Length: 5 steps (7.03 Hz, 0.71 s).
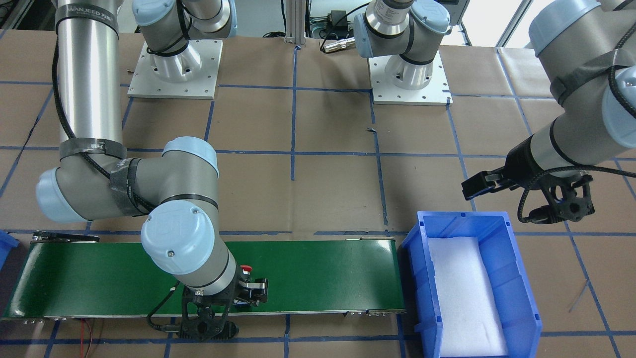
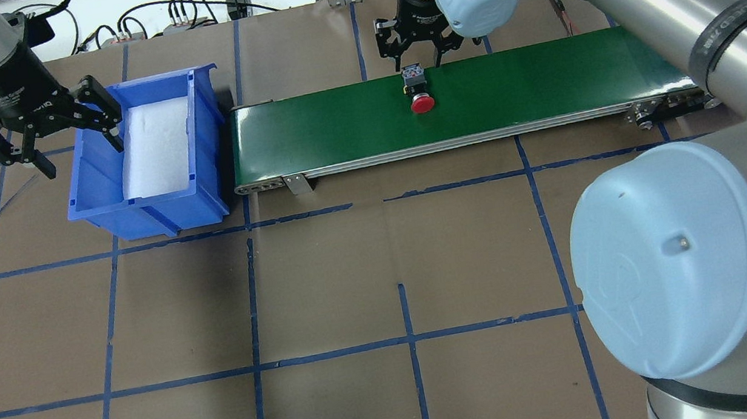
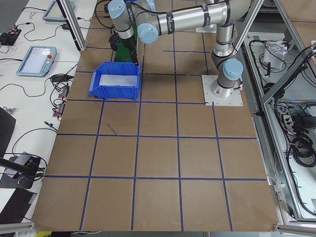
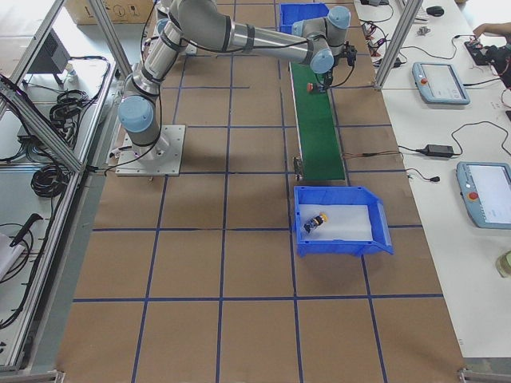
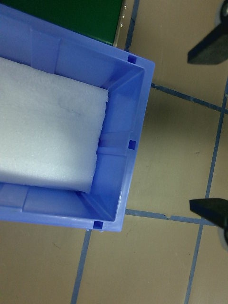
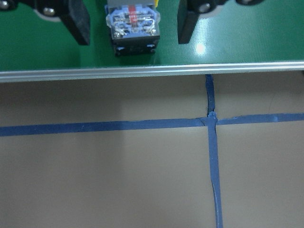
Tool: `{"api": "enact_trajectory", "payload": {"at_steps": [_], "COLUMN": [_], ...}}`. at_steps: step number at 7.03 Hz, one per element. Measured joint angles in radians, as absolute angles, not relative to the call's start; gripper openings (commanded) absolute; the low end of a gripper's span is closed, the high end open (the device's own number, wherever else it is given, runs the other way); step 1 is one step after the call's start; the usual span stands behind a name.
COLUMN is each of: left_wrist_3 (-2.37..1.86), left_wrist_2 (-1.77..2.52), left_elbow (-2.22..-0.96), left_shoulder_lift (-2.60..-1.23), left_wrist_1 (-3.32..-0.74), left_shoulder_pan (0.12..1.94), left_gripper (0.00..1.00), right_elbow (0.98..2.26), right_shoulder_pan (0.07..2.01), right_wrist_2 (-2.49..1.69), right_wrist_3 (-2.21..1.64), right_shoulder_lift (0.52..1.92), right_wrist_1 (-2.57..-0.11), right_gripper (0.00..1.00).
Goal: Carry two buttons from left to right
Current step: 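Carry the red-capped button with the right gripper into the far blue bin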
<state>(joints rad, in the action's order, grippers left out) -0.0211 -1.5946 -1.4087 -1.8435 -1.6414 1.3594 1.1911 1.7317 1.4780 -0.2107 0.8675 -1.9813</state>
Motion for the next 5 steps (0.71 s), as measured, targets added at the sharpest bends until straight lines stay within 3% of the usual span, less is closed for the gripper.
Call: {"api": "enact_trajectory", "payload": {"at_steps": [2, 3, 5], "left_wrist_3": [-0.018, -0.017, -0.017], "left_wrist_2": [-1.594, -1.592, -1.591], "left_elbow": [-1.410, -1.410, -1.409], "left_shoulder_lift": [-1.844, -1.843, -1.842], "left_wrist_1": [-1.641, -1.641, -1.641], "left_shoulder_pan": [1.353, 1.352, 1.351], "left_gripper": [1.00, 1.00, 1.00], "right_elbow": [1.190, 1.191, 1.191], "right_shoulder_pan": [1.732, 1.730, 1.701], "right_wrist_2": [1.478, 1.478, 1.480], "right_wrist_3": [-0.206, -0.185, -0.104], "right_shoulder_lift": [0.852, 0.853, 0.868], "right_wrist_1": [-1.992, -1.991, -1.981], "right_gripper": [0.15, 0.09, 0.09]}}
